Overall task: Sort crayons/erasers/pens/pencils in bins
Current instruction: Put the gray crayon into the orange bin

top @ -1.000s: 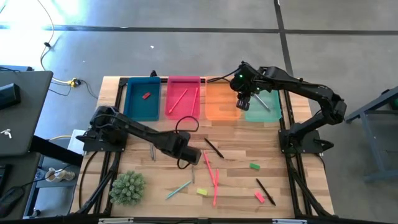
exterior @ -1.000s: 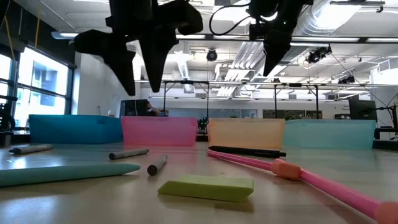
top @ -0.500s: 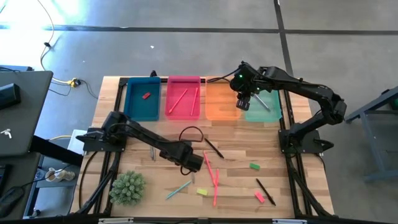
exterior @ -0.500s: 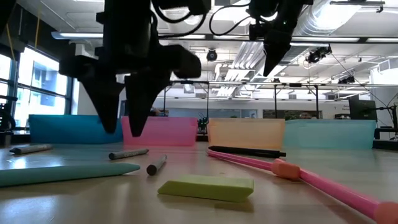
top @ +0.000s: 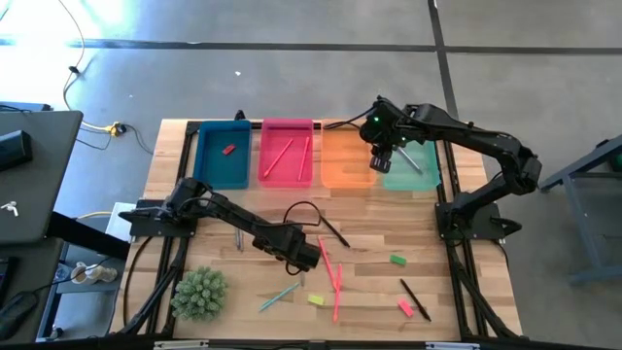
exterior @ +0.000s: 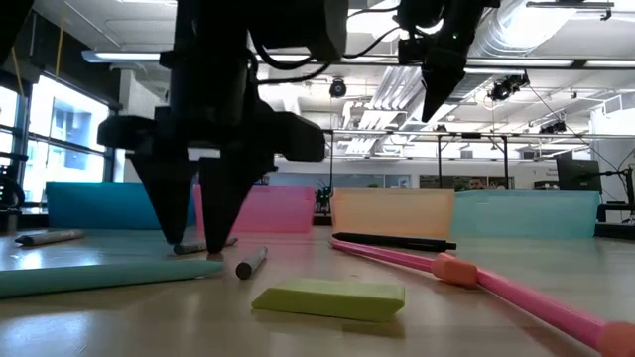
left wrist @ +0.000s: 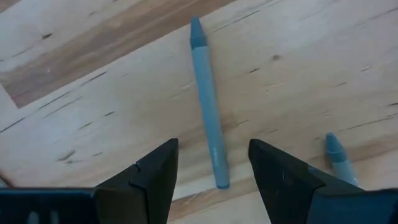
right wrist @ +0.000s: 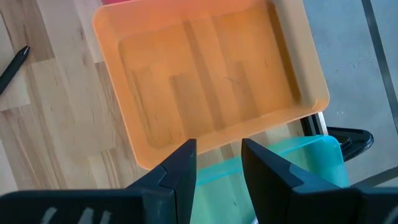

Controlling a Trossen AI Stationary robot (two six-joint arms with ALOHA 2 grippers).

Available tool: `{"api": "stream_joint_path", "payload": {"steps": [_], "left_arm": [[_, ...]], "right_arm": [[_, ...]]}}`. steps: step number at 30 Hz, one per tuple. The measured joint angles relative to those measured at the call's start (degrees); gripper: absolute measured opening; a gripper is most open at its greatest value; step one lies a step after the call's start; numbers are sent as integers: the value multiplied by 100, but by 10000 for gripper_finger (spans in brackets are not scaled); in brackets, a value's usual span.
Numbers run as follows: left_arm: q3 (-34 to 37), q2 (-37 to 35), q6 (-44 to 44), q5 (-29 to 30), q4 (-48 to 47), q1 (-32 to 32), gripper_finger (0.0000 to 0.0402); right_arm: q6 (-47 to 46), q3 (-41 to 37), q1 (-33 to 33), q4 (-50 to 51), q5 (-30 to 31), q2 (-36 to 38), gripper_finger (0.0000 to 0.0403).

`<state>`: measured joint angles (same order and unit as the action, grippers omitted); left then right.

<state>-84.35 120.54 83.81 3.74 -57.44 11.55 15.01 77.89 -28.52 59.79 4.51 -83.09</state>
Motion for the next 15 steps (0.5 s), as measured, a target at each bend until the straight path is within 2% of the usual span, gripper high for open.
{"api": "stream_joint_path", "payload": {"steps": [7, 15], "left_arm": [[1, 34, -104, -33, 94, -4, 160], [-1, 51, -460, 159, 181, 0, 65]], "right_arm": [[192, 0, 1, 50, 2, 0, 118], [418, 0, -40, 336, 647, 185, 118]]}}
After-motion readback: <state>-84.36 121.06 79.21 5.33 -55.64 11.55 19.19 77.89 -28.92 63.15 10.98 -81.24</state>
